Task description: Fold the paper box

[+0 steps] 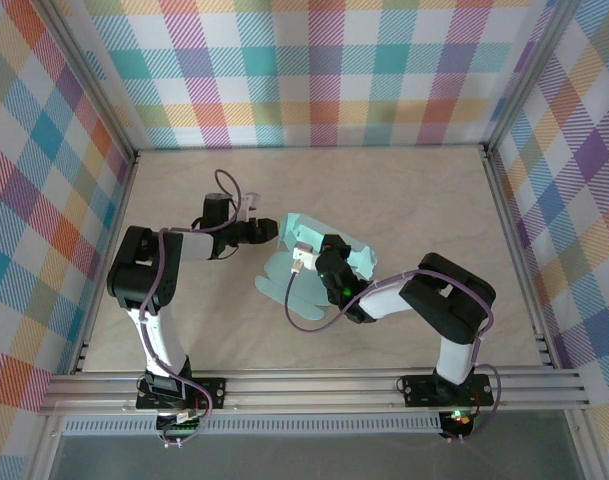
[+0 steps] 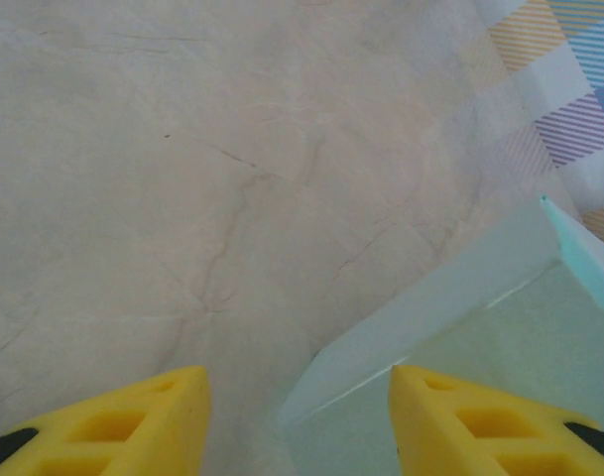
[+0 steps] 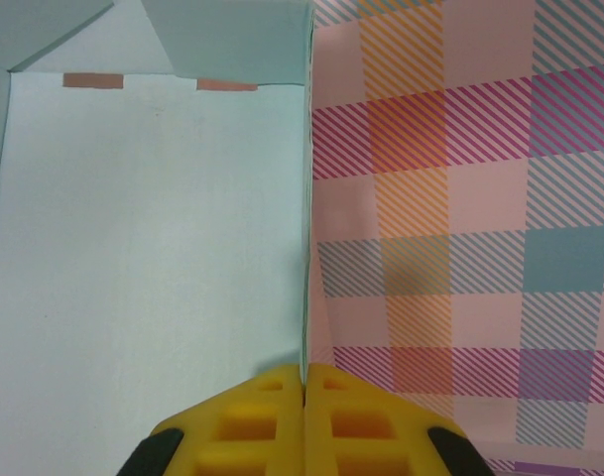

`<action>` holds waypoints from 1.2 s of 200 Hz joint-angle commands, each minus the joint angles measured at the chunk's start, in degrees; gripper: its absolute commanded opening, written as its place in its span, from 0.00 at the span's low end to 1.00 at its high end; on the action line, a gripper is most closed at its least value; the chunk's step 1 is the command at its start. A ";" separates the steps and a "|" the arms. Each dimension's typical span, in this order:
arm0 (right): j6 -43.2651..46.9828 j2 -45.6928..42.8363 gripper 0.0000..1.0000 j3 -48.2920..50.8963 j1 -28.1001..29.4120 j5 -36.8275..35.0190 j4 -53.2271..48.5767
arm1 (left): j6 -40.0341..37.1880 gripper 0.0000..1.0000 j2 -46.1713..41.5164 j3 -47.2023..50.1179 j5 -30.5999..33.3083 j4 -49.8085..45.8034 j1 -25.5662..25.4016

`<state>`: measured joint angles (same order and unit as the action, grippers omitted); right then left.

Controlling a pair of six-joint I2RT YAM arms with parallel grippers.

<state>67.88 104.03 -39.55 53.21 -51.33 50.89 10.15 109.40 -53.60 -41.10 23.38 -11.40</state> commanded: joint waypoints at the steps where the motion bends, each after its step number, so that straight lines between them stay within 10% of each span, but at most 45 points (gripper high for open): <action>1: -2.13 -0.68 0.00 -0.12 -0.10 1.23 -3.04 | -4.81 0.51 -0.81 -0.11 -2.36 3.30 -1.80; 92: -3.96 -1.63 0.00 0.21 -0.21 3.51 -6.01 | -7.96 0.49 1.77 -2.47 -10.63 2.58 -3.96; 240: -8.73 -5.78 0.00 -0.17 -0.93 6.60 -16.59 | -13.70 0.54 -0.62 5.57 1.12 10.45 -9.14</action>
<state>61.28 99.42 -39.55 52.07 -48.31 40.95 -1.15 110.39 -49.34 -42.74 30.76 -19.00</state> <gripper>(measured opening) 0.043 0.536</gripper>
